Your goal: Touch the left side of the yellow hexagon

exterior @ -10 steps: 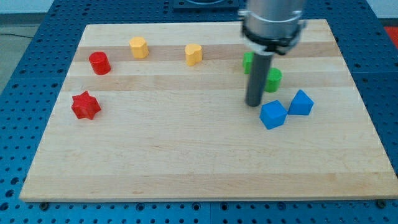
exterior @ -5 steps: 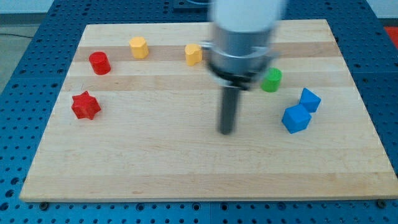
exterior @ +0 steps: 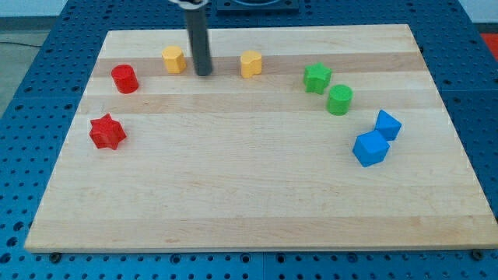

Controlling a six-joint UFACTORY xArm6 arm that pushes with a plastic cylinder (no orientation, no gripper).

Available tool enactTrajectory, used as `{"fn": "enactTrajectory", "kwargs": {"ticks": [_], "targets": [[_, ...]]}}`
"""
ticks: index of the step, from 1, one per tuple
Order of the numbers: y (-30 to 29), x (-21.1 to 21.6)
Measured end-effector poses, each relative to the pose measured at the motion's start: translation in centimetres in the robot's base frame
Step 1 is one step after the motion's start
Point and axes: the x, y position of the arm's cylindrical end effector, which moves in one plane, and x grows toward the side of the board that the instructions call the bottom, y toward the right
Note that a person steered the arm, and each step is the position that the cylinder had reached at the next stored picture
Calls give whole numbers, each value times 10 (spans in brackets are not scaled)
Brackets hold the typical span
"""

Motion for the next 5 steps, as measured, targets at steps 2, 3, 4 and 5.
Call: {"fn": "enactTrajectory", "kwargs": {"ticks": [2, 3, 4, 5], "targets": [[-95, -21], [-130, -11], [-135, 12], [-135, 1]]}}
